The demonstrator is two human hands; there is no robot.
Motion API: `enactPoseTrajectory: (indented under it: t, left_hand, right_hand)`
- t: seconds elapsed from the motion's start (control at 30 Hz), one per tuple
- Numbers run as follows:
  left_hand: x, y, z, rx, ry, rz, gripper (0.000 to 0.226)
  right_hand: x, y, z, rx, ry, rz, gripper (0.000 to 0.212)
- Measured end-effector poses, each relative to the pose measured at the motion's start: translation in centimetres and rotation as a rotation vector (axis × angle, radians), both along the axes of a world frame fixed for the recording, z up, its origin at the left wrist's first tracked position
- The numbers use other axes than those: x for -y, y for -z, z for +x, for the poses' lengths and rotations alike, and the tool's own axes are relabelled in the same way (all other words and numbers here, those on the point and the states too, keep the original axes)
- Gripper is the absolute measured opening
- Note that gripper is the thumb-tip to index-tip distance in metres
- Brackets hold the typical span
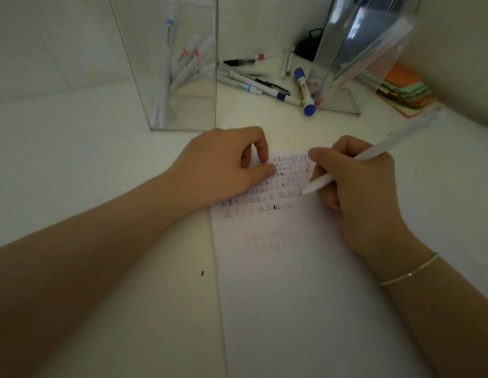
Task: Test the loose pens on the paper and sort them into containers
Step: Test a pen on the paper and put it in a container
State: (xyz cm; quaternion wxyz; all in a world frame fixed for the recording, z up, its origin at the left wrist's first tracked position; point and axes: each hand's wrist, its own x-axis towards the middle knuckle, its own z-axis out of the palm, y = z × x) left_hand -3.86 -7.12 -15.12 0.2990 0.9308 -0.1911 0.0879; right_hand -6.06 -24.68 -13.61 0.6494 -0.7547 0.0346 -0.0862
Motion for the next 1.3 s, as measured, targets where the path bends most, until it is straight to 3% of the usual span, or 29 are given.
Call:
enactPoseTrajectory:
  t: [0.07,0.2,0.33,0.4,0.5,0.63,0.83,0.93,1.03,1.2,1.3]
  left_hand:
    - [0.0,-0.2,-0.2,0.114,0.021,-0.08,0.02]
    - [0.2,-1.2,-1.0,0.347,0.194,-0.118,0.038]
    - [0.6,-1.0,-0.9,0.439,0.223,-0.079,0.028]
    - [0.6,-0.8,-0.7,0.45,0.185,-0.113,0.028]
    - [0.5,-0.8,-0.4,0.438,0.136,-0.185,0.027]
    - [0.6,-0.7,-0.6,0.43,0.112,-0.221,0.026]
    - [0.5,-0.8,-0.5,0.362,0.101,-0.295,0.029]
    - [0.3,-0.8,-0.5,0.216,0.009,-0.415,0.031]
    - [0.3,-0.5,-0.4,0.181,0.006,-0.294,0.036]
    - [0.4,-0.3,-0.1,0.162,0.076,-0.144,0.027]
    - [0.3,-0.2,0.0,0.164,0.09,-0.129,0.022]
  right_hand:
    - [0.3,-0.7,0.3,-0.025,0.013,0.079,0.031]
    - [-0.6,-2.4,1.0,0.05,0.019,0.007,0.029]
    - [-2.2,-4.0,1.5,0.053,-0.042,-0.055,0.027]
    - [-3.0,-5.1,1.6,0.005,-0.065,0.143,0.027]
    - [-3.3,-6.9,1.8,-0.085,-0.187,0.758,0.042]
    - [-3.3,-7.2,2.7,-0.111,-0.347,0.876,0.063]
    - [-4.1,-9.2,3.6,-0.067,-0.301,0.711,0.049]
    - [-4.9,-13.2,4.2,0.098,-0.268,0.637,0.053]
    - [-7.0,-18.3,4.8,0.27,-0.297,0.598,0.042]
    - [-12.0,-21.4,6.8,0.48,-0.2,-0.169,0.039]
    - [-14.1,-19.5,8.2,0.535,-0.226,-0.388,0.037]
